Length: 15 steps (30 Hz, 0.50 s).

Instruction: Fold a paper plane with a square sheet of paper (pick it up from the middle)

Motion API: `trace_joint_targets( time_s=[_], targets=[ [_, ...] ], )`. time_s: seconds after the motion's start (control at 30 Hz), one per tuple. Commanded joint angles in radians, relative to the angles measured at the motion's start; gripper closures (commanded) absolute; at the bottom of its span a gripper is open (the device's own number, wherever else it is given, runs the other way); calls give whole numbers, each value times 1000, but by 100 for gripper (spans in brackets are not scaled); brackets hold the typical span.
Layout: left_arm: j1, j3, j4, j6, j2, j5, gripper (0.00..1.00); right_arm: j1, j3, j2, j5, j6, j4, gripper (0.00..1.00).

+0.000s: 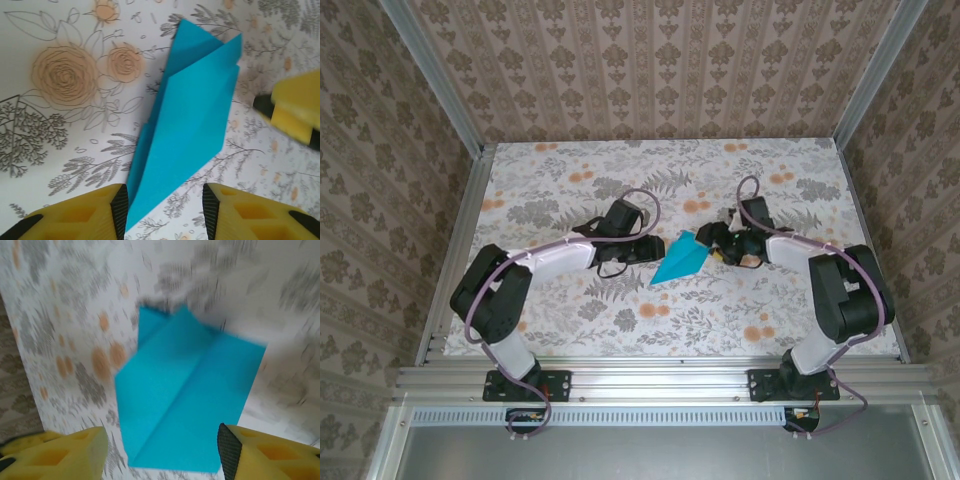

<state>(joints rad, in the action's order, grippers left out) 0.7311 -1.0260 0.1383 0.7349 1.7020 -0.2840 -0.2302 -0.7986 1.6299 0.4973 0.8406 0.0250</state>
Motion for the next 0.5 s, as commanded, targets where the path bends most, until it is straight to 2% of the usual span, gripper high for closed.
trace_joint_targets(
  time_s=[0.0,0.17,0.47],
  targets=[
    [-4,-27,16,23,39,33,53,-64,19,17,-43,105,-68,37],
    [-4,-58,-6,29,97,12,55,-116,-16,100,-33,153,-109,42],
    [-5,-72,-12,30,153,11,57,-129,-2,156,17,212,-246,56]
  ],
)
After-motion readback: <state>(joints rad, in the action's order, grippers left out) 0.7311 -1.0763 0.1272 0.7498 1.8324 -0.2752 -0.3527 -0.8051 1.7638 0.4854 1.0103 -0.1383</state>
